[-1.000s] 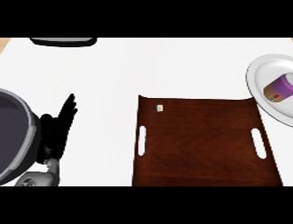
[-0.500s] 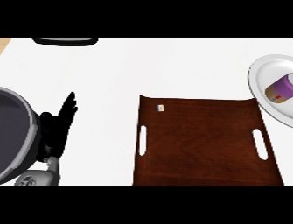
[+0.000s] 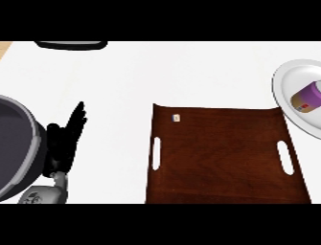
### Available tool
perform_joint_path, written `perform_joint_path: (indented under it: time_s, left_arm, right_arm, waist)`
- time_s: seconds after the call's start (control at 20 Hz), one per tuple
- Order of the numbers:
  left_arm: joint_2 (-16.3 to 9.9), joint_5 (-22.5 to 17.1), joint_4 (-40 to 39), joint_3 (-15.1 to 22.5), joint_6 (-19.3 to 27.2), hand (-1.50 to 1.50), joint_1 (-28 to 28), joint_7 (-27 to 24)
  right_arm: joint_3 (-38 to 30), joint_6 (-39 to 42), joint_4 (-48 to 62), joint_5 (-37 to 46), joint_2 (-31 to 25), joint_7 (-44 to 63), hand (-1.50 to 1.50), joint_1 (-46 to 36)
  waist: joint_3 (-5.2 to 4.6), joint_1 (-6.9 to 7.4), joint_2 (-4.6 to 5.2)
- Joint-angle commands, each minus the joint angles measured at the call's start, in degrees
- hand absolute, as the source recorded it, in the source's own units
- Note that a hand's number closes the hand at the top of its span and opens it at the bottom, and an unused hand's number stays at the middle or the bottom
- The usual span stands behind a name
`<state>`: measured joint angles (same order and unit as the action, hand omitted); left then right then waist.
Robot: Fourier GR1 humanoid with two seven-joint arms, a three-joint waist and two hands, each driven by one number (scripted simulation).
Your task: Pick the can from the tray and place it in the plate
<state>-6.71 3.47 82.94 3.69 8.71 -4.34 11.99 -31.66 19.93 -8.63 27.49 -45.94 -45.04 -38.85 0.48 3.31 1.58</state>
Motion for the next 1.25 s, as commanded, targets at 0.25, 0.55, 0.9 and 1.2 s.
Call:
perform_joint_path:
  time_s: [0.25,0.55,0.9,1.2]
  left_arm:
    - [0.72,0.84,-0.2,0.55,0.64,0.0,-0.06,0.24]
    - [-0.26,-0.26,0.72,-0.38,-0.57,0.0,0.31,-0.31]
    - [-0.65,-0.81,1.24,-0.87,-1.12,0.0,-0.1,0.0]
    - [0.85,0.05,1.04,0.34,-0.15,0.0,0.16,0.04]
  right_arm:
    - [-1.62,1.62,1.02,-1.31,-3.3,-2.05,-1.5,1.89]
    - [-2.53,-0.37,0.68,-2.14,-3.08,-3.12,-1.5,2.78]
    - [-4.76,-2.84,1.81,-3.92,-4.99,0.32,-1.5,3.13]
    - [-4.04,-3.4,1.35,-2.95,-5.95,-1.04,-1.5,4.94]
  waist:
    - [0.13,0.07,0.18]
    - [0.18,0.66,0.21]
    - [0.29,1.2,0.54]
    - [0.32,1.1,0.49]
